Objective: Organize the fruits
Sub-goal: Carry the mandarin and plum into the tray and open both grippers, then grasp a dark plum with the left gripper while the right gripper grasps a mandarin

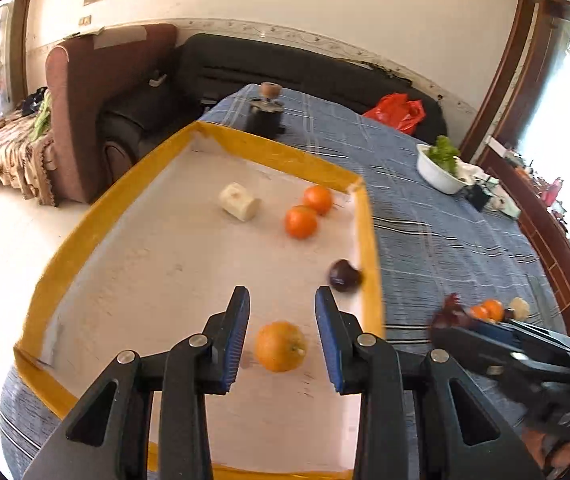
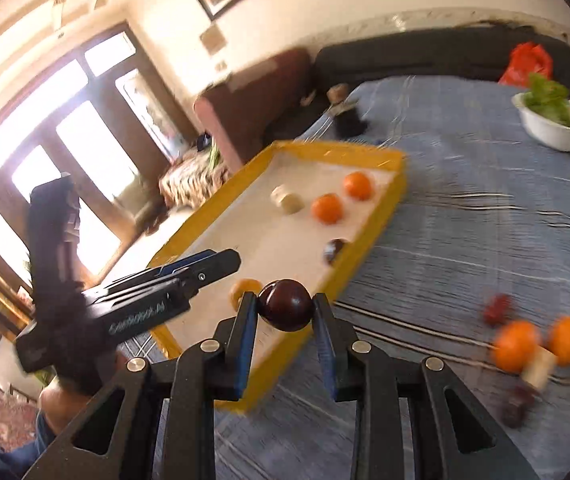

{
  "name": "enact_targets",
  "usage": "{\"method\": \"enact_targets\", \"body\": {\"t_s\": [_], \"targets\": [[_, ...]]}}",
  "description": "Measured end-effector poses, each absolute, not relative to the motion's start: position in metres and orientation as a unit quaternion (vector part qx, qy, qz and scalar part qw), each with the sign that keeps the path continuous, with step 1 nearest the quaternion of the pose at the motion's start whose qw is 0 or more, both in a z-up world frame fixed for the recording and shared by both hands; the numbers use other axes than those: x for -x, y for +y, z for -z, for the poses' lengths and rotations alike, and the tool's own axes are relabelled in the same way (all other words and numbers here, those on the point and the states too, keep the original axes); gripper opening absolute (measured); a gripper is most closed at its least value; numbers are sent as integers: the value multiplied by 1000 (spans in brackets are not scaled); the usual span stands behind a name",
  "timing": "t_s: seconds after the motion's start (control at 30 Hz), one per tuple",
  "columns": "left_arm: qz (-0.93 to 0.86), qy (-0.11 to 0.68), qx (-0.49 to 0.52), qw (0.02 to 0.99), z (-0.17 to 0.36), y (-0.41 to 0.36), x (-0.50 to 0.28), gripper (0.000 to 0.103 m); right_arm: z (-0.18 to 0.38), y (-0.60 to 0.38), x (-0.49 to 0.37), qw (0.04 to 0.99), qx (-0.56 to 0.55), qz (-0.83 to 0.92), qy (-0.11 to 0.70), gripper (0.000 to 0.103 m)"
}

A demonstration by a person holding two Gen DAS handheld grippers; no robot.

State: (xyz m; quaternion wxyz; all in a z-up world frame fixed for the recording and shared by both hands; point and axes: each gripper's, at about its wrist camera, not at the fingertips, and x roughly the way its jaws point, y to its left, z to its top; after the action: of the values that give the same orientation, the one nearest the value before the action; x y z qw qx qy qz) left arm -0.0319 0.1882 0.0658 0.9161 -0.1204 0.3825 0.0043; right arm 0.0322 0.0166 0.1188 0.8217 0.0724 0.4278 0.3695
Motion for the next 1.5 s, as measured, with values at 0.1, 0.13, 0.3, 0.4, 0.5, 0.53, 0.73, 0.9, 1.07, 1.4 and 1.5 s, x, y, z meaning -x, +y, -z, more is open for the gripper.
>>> {"method": "enact_targets", "body": {"t_s": [0.1,0.13,0.3,0.4,0.5,0.53,0.73,0.9,1.07,1.4,1.5], "targets": [[-13,389,125,913,-61,199,30,33,-106,44,-45,815,-59,-363,448,32],[-12,391,131,911,-59,202,29,33,-102,50,-49,812,-59,-361,455,32],[-20,400,139,906,-47,210,28,33,-89,72,-57,813,-35,-353,462,32],[-20,407,147,901,-39,212,28,34,-82,77,-58,813,-25,-346,468,32],[-21,407,156,900,-36,215,30,37,-86,73,-56,815,-25,-350,462,38],[-21,405,158,900,-36,216,31,39,-88,71,-56,819,-23,-345,458,46],[-25,380,166,910,-51,214,41,44,-112,43,-47,833,-47,-358,420,57],[-6,353,144,924,-72,189,51,54,-131,-3,-35,853,-62,-341,389,57],[33,336,90,937,-89,139,55,62,-139,-68,-23,871,-100,-309,367,57],[152,382,42,910,-76,40,51,72,-124,-160,-35,909,-87,-184,364,56],[189,407,27,893,-60,11,48,72,-106,-171,-44,898,-113,-190,379,53]]}}
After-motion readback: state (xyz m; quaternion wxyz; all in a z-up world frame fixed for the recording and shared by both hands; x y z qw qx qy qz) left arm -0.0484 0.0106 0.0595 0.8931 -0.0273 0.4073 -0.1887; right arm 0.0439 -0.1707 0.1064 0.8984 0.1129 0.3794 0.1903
